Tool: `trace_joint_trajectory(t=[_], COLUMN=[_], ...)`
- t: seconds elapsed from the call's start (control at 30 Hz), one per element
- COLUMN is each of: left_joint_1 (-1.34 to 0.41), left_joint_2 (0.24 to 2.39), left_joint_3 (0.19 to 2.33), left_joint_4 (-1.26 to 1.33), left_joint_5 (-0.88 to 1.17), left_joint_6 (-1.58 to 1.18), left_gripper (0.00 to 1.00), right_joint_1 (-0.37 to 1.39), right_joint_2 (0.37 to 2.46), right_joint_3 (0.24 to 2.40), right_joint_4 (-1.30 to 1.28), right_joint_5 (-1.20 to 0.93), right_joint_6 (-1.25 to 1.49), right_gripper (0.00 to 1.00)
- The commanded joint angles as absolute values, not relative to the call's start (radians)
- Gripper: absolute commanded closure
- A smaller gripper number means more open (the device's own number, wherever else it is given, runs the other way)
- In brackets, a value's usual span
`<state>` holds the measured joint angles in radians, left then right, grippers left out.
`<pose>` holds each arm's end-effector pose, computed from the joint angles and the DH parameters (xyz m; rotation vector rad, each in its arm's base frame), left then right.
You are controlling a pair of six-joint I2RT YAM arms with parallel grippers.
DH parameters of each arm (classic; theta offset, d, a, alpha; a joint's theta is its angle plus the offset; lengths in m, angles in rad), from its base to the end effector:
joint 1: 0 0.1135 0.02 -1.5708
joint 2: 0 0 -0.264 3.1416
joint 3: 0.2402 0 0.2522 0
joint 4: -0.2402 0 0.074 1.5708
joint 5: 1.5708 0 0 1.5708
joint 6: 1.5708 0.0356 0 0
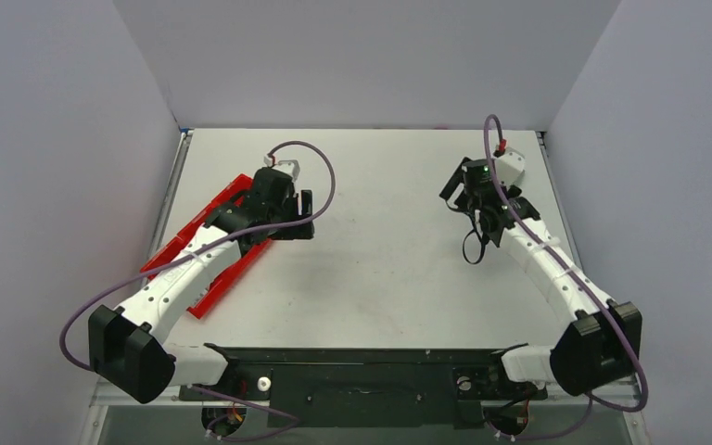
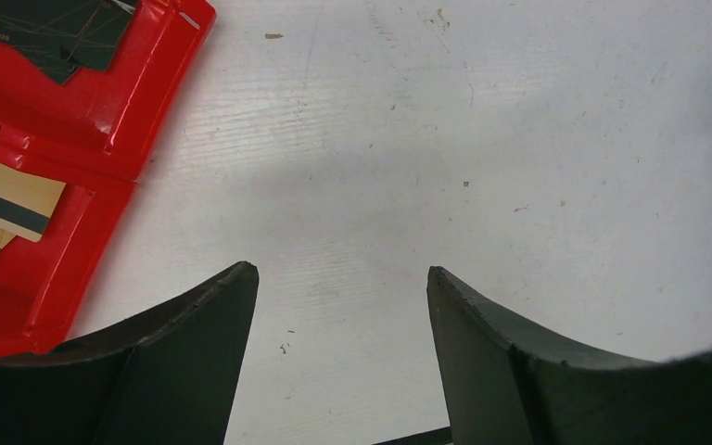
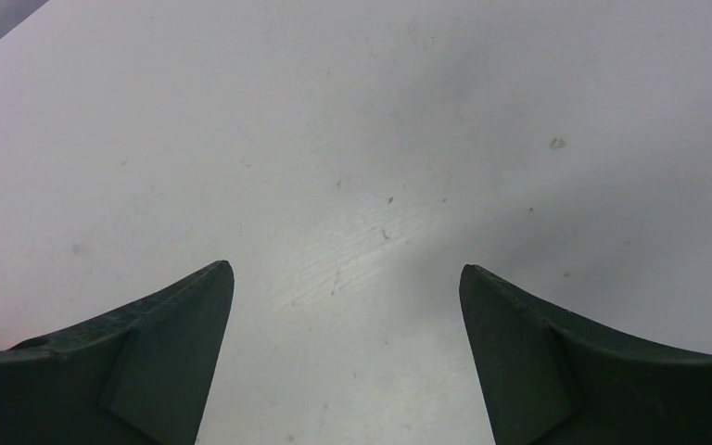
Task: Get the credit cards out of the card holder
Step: Move the card holder to the center of the board.
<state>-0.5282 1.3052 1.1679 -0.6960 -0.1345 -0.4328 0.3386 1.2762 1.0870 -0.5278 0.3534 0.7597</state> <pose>0.2400 -0.1345 0.3133 0.0523 2.4134 -0.2869 0.2646 0.0801 0.3084 0.6445 2.1473 0.1902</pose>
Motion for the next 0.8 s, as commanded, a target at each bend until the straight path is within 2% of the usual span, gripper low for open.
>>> trace_joint_trajectory(t=[0.0,0.4,0.53,0.77], left_joint_1=[-0.490,-0.430,-0.420,-0.413], left_joint_2=[1.266,1.207,1.176,1.148], left_joint_3=[1.143,1.061,1.038,1.008], left_joint_4=[-0.639,-0.604,-0.606,-0.597], left_joint_5=[-0.039,0.051,0.052,0.060], left_joint_6=[-0.423,-0.441,-0.440,-0.437], left_gripper=[0.35,0.34,0.34,0.34], right_joint_1=[0.245,0.016,-0.039,-0.097], right_joint_2=[1.428,1.983,2.115,2.246], right_joint_3=[1.213,1.669,1.809,1.920], right_joint_4=[-0.496,-0.503,-0.509,-0.508], right_joint_5=[0.350,0.232,0.212,0.204], right_joint_6=[0.702,0.662,0.662,0.660], right_gripper=[0.14,0.27,0.31,0.33])
